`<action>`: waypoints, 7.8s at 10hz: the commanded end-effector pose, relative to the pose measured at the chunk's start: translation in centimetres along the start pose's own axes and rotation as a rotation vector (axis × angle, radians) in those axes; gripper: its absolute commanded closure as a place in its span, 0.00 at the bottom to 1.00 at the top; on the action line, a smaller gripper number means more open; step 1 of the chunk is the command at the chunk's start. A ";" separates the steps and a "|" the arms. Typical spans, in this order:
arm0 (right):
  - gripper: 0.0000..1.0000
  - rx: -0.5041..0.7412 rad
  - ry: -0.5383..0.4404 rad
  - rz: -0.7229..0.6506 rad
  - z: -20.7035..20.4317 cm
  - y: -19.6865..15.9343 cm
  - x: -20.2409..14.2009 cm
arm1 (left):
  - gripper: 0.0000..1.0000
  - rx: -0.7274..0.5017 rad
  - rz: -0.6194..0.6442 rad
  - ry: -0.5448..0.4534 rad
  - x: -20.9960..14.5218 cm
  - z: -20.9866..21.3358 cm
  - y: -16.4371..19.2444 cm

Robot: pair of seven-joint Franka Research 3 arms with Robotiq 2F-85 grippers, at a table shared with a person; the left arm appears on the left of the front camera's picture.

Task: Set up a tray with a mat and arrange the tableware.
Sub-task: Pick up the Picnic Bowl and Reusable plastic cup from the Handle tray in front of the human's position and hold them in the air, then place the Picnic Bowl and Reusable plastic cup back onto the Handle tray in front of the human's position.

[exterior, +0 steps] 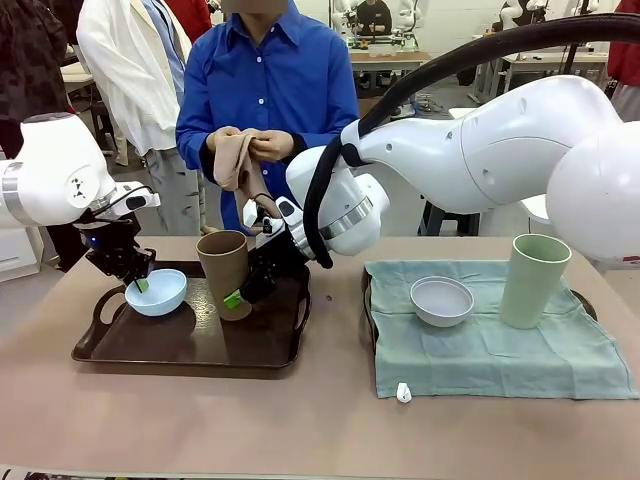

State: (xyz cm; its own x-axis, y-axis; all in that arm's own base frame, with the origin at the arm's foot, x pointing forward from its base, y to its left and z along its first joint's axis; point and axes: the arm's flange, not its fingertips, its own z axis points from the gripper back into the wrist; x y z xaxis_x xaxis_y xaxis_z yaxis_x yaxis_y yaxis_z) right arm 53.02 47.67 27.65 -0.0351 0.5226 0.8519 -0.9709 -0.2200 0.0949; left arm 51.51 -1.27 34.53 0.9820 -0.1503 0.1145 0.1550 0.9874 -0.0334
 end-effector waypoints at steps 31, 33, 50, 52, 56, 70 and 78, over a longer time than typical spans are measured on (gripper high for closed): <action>0.91 -0.221 0.050 0.221 13.3 15.4 16.2 | 1.00 0.015 -0.089 -0.226 -8.0 24.2 -7.1; 0.91 -0.221 0.050 0.221 13.3 15.4 16.2 | 1.00 0.015 -0.089 -0.226 -8.0 24.2 -7.1; 0.19 -0.224 -0.035 0.258 11.7 10.9 9.2 | 0.96 -0.057 -0.078 -0.129 -6.6 17.4 -5.7; 0.19 -0.204 -0.069 0.245 10.2 9.1 6.5 | 0.96 -0.064 -0.080 -0.084 -6.1 15.1 -5.6; 0.19 -0.178 -0.060 0.194 7.6 6.3 3.3 | 0.96 -0.104 -0.079 -0.043 -4.7 11.4 -4.2; 0.19 -0.097 -0.088 0.078 4.2 2.8 -1.3 | 0.96 -0.129 -0.160 0.002 -1.9 4.4 -4.3; 0.19 -0.053 -0.054 0.003 2.3 1.9 -3.7 | 0.96 -0.129 -0.155 0.016 -0.8 0.9 -4.4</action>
State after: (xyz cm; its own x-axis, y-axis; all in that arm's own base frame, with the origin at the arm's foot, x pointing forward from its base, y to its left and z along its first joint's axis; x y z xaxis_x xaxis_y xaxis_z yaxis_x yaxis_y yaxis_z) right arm 51.32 42.88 26.50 -0.0421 0.4492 0.8925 -0.9859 -0.1636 0.0358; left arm 49.61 -5.59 35.61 0.9535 -0.2872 0.0916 0.2975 0.9454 -0.1327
